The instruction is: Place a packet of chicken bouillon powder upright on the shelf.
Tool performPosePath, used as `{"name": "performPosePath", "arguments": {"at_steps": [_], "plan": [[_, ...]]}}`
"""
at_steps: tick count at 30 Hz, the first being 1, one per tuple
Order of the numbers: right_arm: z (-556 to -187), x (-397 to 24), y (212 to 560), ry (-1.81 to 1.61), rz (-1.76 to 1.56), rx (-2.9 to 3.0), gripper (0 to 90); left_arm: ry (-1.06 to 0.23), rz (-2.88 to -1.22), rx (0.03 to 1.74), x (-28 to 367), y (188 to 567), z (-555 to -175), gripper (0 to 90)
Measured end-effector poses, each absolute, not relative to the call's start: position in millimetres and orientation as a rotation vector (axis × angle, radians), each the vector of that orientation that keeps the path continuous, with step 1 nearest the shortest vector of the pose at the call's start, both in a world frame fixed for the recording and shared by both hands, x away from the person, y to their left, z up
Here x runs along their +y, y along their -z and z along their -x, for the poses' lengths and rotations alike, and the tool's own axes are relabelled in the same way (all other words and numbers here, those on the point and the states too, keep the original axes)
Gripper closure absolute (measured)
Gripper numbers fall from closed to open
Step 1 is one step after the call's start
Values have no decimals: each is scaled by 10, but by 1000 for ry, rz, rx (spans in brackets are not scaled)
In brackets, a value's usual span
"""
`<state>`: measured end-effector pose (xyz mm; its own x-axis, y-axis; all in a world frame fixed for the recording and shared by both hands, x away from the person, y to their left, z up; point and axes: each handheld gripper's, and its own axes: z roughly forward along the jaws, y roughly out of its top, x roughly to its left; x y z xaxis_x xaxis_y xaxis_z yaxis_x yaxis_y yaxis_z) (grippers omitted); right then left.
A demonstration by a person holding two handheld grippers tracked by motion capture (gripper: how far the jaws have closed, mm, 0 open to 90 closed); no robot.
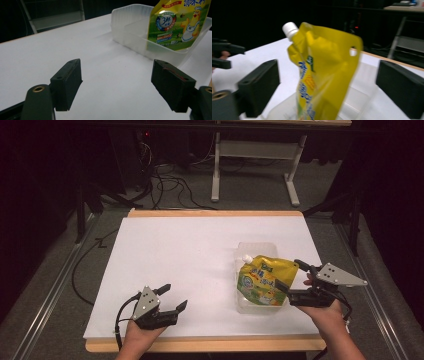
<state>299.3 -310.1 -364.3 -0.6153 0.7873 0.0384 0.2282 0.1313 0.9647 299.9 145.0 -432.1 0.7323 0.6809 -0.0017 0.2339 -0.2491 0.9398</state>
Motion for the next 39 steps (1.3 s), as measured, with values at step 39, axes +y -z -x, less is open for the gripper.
{"name": "performPosePath", "arguments": {"at_steps": [39], "plan": [[-2852,-3727,4450,-1288,-1256,1802,6,-516,-1847,822,1478,4405,-3141,160]]}}
